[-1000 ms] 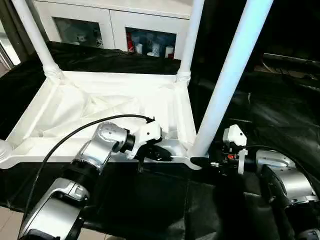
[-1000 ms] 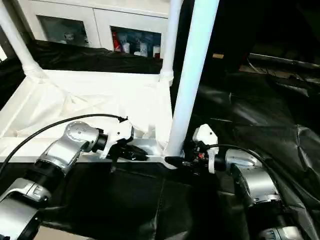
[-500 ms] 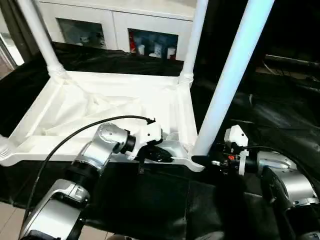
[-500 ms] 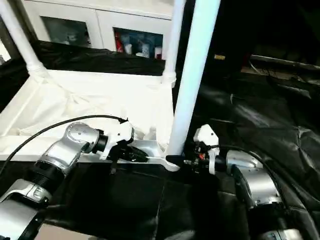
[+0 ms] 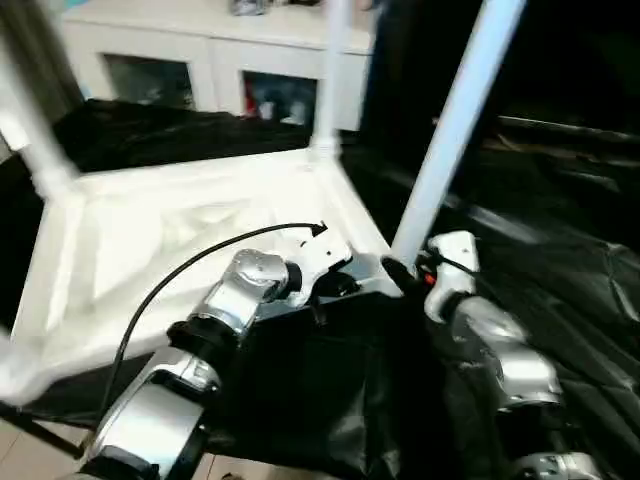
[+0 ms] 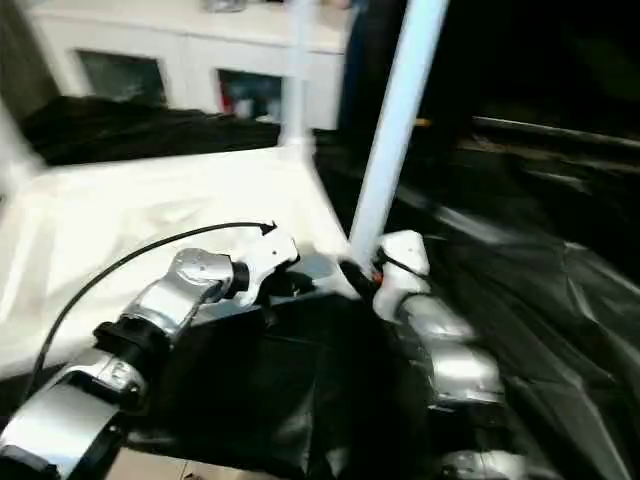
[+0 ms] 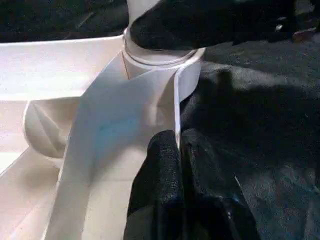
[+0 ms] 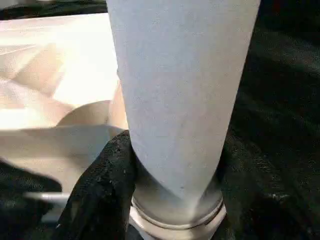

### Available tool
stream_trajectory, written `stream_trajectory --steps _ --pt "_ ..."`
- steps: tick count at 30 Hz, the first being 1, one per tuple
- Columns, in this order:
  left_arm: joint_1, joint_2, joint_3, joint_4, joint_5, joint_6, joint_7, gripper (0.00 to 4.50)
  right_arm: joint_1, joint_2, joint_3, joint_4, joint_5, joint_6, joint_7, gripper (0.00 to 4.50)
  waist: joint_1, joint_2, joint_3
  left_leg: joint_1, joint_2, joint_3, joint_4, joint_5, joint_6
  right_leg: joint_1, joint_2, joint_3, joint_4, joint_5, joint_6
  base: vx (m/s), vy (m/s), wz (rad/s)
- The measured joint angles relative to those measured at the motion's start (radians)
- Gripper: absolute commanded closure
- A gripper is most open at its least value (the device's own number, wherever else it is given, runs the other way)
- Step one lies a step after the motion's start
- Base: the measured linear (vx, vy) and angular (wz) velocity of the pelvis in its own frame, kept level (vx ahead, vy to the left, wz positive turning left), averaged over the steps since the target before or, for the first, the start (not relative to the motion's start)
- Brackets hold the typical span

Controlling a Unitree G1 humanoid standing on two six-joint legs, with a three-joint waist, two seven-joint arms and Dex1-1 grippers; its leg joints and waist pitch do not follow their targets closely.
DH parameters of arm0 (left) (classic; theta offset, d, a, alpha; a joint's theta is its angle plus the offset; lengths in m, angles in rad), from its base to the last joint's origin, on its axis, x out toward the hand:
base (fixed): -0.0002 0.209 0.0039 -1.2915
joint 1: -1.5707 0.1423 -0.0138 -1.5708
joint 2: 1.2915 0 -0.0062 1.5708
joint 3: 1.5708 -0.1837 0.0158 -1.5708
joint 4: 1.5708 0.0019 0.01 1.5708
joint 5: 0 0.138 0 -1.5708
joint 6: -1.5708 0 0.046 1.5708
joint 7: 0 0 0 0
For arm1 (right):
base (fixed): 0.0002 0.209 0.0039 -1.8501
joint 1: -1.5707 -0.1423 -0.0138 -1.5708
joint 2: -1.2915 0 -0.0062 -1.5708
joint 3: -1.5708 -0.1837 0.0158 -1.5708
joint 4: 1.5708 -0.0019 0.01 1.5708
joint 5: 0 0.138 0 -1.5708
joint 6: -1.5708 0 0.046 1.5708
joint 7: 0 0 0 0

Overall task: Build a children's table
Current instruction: Rotate leg to tighten

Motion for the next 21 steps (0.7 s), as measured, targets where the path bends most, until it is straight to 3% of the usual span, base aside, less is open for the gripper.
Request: stream_trajectory --steps 4,7,11,14,16,19,21 --pt "-0.003 -0.005 0.004 0.007 0.009 0.0 0.037 4.5 -0.046 0.055 -0.004 0.062 -0.048 -0.04 -0.093 2.49 -0.027 0.008 0.005 0.0 -0.004 -0.008 0.0 0.0 0.0 0.008 -0.003 -0.009 -0.015 0.0 0.0 0.0 0.0 0.0" --pt "-0.003 -0.007 0.007 0.007 0.009 -0.002 0.039 4.5 -0.047 0.051 -0.002 0.066 -0.062 -0.055 -0.082 1.78 -0.033 0.01 0.007 0.0 -0.008 -0.008 -0.001 0.0 0.001 0.008 -0.006 -0.007 -0.015 0.0 0.0 0.0 0.0 0.0" --pt "-0.003 -0.003 0.007 0.006 0.008 -0.019 0.019 4.5 -0.045 0.006 0.017 0.059 -0.059 -0.059 -0.002 1.71 -0.031 0.012 0.008 -0.002 -0.008 -0.008 -0.002 0.0 0.001 0.007 -0.006 -0.007 -0.015 0.0 0.0 0.0 0.0 0.0" --pt "-0.003 0.009 0.007 -0.002 -0.002 -0.036 -0.035 4.5 -0.016 -0.082 0.034 0.013 -0.03 -0.053 0.146 1.71 -0.022 0.012 0.008 -0.009 -0.008 -0.006 -0.004 0.0 0.001 0.005 -0.006 -0.004 -0.012 0.0 -0.001 0.02 -0.004 0.01" --pt "-0.003 0.017 0.0 -0.011 -0.012 -0.051 -0.08 4.5 0.016 -0.166 0.045 -0.034 -0.01 -0.051 0.277 1.71 -0.01 0.012 0.007 -0.015 -0.007 0.0 -0.004 0.0 0.001 -0.003 -0.006 0.002 -0.004 0.009 -0.012 0.055 -0.019 0.07" --pt "-0.003 0.032 -0.011 -0.017 -0.016 -0.078 -0.135 4.5 0.061 -0.292 0.047 -0.09 0.026 -0.054 0.448 1.71 0.016 0.01 0.006 -0.015 -0.007 0.012 -0.003 0.0 0.002 -0.012 -0.006 0.021 0.017 0.028 -0.018 0.055 -0.04 0.14" --pt "-0.004 0.043 -0.018 -0.021 -0.023 -0.101 -0.176 4.5 0.075 -0.38 0.048 -0.111 0.054 -0.055 0.564 1.71 0.034 0.011 0.006 -0.015 -0.004 0.018 -0.005 0.0 0.002 -0.015 -0.006 0.025 0.027 0.021 -0.007 0.053 -0.047 0.11"
